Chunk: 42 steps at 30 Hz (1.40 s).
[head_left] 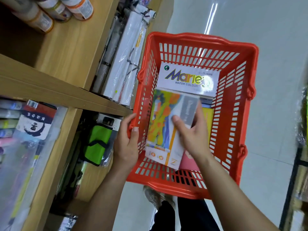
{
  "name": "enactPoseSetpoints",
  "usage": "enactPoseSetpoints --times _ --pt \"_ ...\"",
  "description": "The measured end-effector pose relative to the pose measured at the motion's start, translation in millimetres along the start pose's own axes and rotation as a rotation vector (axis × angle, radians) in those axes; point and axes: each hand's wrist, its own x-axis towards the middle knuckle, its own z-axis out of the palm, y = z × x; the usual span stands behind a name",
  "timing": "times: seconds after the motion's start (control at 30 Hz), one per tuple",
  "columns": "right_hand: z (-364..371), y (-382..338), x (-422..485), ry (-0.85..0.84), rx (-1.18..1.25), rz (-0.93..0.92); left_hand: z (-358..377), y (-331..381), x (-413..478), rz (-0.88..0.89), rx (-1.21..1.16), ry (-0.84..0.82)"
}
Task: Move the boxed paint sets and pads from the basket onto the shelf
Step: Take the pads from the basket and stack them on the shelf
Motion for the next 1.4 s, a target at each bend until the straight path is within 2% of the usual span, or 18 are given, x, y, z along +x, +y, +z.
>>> enactPoseSetpoints --times 0.1,0.23,0.37,0.47,0.63,0.7,0.77,0.8,0.87,0.93,1.07,1.2,1.4 --pt "-44.4 -26.7 -1.3 0.146 0.046 -0.031 -2.6 6.3 -2.6 -0.019 0.039 -0.022" --pt "-99.2 -49.2 -18.9 0.262 0.041 -0.05 -2.1 25.4 -13.9 0.19 0.322 0.077" --pt "-127.6 -51.4 -42.9 0.327 0.039 -0.009 20.4 38.3 -12.1 0.344 0.554 0.076" --pt "-141.1 -42.0 -59.5 0.368 0.071 0.049 48.2 43.5 -0.2 0.295 0.696 0.061" --pt "-160.4 -28.5 -69.0 0.454 0.188 0.123 68.9 34.8 14.4 0.287 0.822 0.189" --pt "-162.6 -26.0 -66.5 0.467 0.199 0.133 73.0 28.1 12.2 0.379 0.804 0.124" --pt "-161.6 -25.1 -63.0 0.455 0.203 0.135 84.1 22.4 8.0 0.401 0.67 -0.089" --pt "-160.5 -25.0 -61.3 0.445 0.197 0.135 90.8 19.8 10.0 0.348 0.589 -0.184" --pt "-158.1 -24.3 -58.9 0.421 0.176 0.136 105.7 14.1 26.3 0.181 0.503 -0.269" --pt "-156.1 -22.4 -56.0 0.402 0.167 0.138 122.1 6.7 54.0 0.095 0.511 -0.304" --pt "-154.8 -17.7 -52.8 0.366 0.17 0.15 145.5 -12.2 107.8 0.074 0.65 -0.392" --pt "-156.8 -14.8 -50.4 0.379 0.189 0.18 143.7 -31.9 117.5 0.212 0.753 -0.351" --pt "-156.8 -16.7 -49.9 0.359 0.201 0.197 133.8 -43.1 104.5 0.399 0.931 -0.434"
